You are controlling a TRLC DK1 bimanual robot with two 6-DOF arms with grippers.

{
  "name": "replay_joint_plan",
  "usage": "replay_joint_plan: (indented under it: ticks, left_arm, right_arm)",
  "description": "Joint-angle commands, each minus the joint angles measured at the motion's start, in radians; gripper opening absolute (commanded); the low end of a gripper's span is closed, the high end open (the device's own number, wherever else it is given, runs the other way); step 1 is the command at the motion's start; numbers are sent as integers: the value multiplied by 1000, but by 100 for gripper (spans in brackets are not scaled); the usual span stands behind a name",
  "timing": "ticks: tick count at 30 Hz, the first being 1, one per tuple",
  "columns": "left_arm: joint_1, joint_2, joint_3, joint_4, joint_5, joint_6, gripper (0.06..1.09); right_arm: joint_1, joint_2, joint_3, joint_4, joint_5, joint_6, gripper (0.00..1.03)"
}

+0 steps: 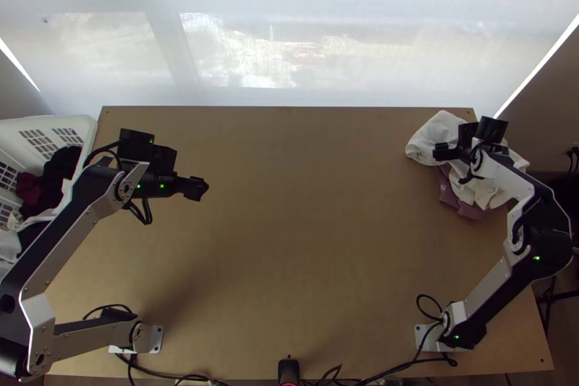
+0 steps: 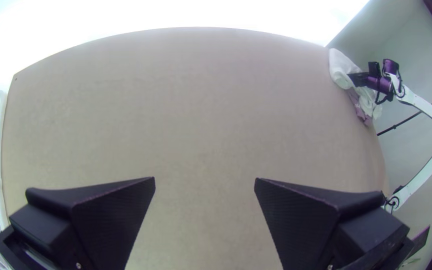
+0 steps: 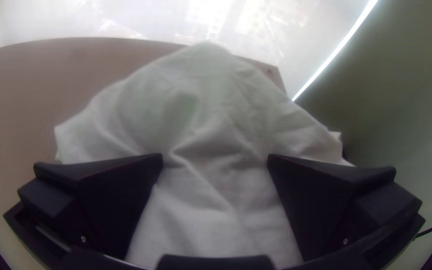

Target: Fold the t-shirt

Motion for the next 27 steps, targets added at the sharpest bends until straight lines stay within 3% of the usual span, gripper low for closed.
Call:
replay_joint_plan:
  ticks: [1,6,15,20,23,27]
  left_arm:
    - [11,-6,-3,-11,0,15,103]
    - [-6,-15,6,-11,0,7,103]
    - [-2,-147,-11,9,-21,6,103]
    - [2,-294,-74,75,-158,52,103]
    - [41,-395,-140,124,-165,52,103]
    - [75,-518,-253,170,-230,83,103]
  right_arm:
    - [-14,77,-114,57,7,18,97]
    - [-24,48,-145,55,7,8,97]
    - [12,-256,-28,-43,4,79,98]
    - [73,-471,-31,-52,6,203,98]
    - [90,-616,-114,-40,6,346,98]
    - [144,-797,-295,-67,6,386,98]
